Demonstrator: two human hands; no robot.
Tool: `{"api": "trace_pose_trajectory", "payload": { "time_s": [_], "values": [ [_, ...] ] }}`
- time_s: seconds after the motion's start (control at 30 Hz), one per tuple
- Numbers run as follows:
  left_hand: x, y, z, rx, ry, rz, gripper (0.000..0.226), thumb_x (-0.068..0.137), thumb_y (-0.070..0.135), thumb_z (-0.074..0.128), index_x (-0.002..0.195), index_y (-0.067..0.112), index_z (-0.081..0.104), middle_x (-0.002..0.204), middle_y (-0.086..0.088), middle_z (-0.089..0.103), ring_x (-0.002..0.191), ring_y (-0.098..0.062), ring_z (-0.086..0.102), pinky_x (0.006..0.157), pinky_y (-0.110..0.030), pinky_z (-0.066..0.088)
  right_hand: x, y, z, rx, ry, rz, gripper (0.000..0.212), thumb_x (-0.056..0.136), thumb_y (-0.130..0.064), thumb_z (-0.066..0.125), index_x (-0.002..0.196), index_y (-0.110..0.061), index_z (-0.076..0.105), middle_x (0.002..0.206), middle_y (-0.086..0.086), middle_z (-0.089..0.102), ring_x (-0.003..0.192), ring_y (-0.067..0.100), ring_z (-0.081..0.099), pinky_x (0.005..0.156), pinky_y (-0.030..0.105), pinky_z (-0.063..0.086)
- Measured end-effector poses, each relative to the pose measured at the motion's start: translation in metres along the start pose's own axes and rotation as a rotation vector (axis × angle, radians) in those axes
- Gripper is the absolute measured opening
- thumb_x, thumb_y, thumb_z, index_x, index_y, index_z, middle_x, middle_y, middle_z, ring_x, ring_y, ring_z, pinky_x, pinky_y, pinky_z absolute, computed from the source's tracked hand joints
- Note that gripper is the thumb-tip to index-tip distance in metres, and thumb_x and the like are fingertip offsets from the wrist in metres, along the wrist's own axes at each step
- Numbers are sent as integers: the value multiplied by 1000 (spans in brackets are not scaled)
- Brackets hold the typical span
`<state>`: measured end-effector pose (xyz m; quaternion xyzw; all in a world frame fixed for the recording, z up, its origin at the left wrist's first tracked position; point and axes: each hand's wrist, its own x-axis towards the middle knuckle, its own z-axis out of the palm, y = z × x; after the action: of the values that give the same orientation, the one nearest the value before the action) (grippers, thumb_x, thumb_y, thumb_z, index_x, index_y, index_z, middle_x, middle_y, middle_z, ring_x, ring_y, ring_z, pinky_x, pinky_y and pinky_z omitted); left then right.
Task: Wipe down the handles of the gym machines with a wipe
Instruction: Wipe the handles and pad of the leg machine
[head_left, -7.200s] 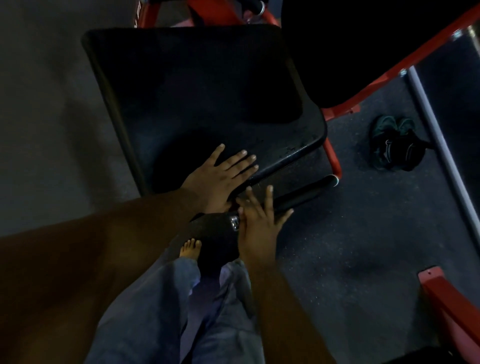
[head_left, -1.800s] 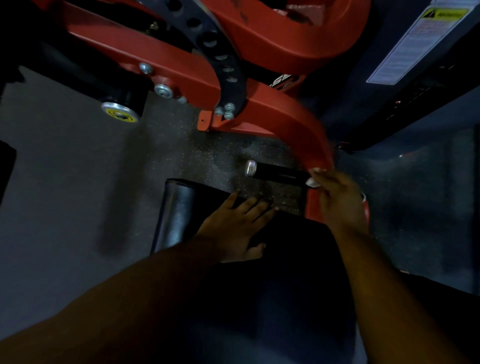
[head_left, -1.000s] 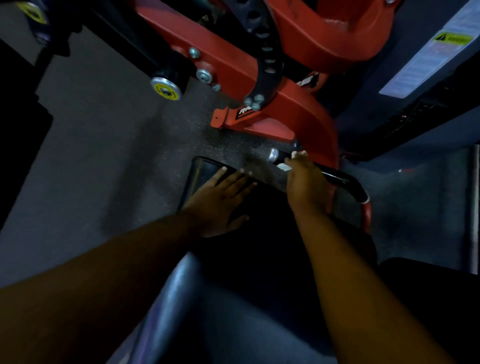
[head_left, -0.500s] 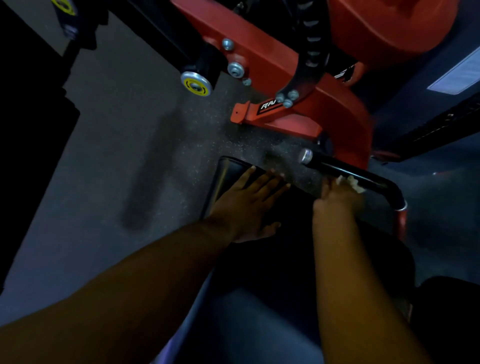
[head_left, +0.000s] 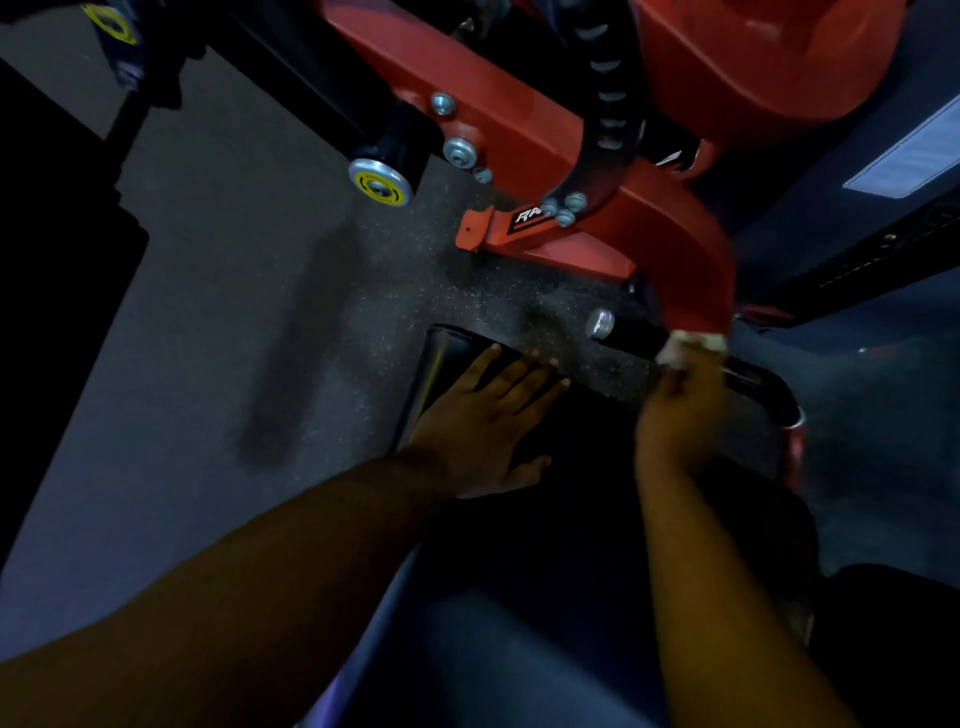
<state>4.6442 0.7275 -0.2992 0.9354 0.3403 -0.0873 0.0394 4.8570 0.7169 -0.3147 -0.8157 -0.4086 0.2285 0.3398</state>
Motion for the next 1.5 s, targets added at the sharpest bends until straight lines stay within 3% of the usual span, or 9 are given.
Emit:
{"api": "trace_pose_trajectory", "payload": {
  "time_s": [0.17, 0.33, 0.53, 0.77, 1.0, 1.1, 1.33, 1.43, 1.5],
  "values": [
    [0, 0, 1, 6, 0, -6, 89, 96, 71, 35, 166, 19, 15, 171, -7, 18, 159, -25, 13, 127, -55, -1, 9, 9, -11, -244, 71, -345, 36, 87, 9, 58, 118, -6, 68, 129, 19, 66, 130, 38, 53, 113, 62, 35],
    [0, 2, 0, -3, -6, -17, 88, 96, 70, 35, 166, 20, 15, 172, -7, 15, 159, -24, 11, 127, -55, 1, 16, 42, -43, -227, 153, -112, 34, 97, -3, 54, 129, -9, 63, 127, 20, 64, 120, 38, 58, 110, 52, 43],
    [1, 3, -1, 20, -9, -20, 88, 95, 70, 36, 165, 19, 20, 171, -7, 22, 158, -25, 18, 126, -57, 7, 9, 12, -10, -275, 19, -429, 47, 91, 6, 56, 135, -9, 61, 138, 16, 61, 133, 35, 54, 113, 58, 38],
    [2, 6, -3, 48, 5, -12, 87, 95, 70, 38, 164, 18, 24, 168, -8, 28, 157, -25, 22, 125, -57, 11, 26, 70, -74, -214, 226, 108, 30, 103, -11, 48, 126, -8, 67, 126, 19, 64, 116, 40, 59, 98, 28, 37],
    [20, 16, -5, 70, -52, 74, 84, 93, 64, 38, 161, 13, 33, 162, -13, 40, 151, -29, 35, 123, -60, 15, 21, 26, -36, -218, 39, -365, 37, 90, 0, 57, 123, -11, 71, 128, 11, 69, 126, 27, 61, 117, 53, 34],
    [36, 35, 3, 39, -84, 167, 84, 95, 66, 35, 164, 20, 22, 166, -8, 32, 154, -27, 26, 123, -59, 15, 38, 81, -67, -190, 96, -155, 36, 97, -4, 49, 126, -10, 68, 131, 12, 66, 124, 23, 59, 118, 29, 33],
    [40, 36, 0, 20, -74, 161, 87, 96, 68, 38, 165, 21, 18, 167, -7, 30, 157, -26, 20, 124, -58, 14, 50, 148, -81, 7, 255, 341, 35, 98, -45, 49, 105, -24, 76, 108, 15, 73, 105, 33, 67, 96, 47, 53],
    [40, 39, 1, 40, -92, 162, 88, 96, 69, 36, 166, 21, 14, 168, -9, 27, 158, -27, 17, 124, -58, 12, 42, 83, -54, 41, 292, 231, 28, 103, -33, 52, 119, -21, 72, 117, 0, 73, 115, 19, 65, 109, 41, 44],
    [40, 36, 0, 49, -114, 160, 88, 96, 70, 31, 166, 21, 11, 170, -10, 23, 158, -28, 15, 125, -59, 9, 28, 49, -28, -27, 229, -93, 27, 97, -8, 57, 119, -17, 70, 125, 2, 70, 126, 18, 60, 120, 48, 31]
  ]
}}
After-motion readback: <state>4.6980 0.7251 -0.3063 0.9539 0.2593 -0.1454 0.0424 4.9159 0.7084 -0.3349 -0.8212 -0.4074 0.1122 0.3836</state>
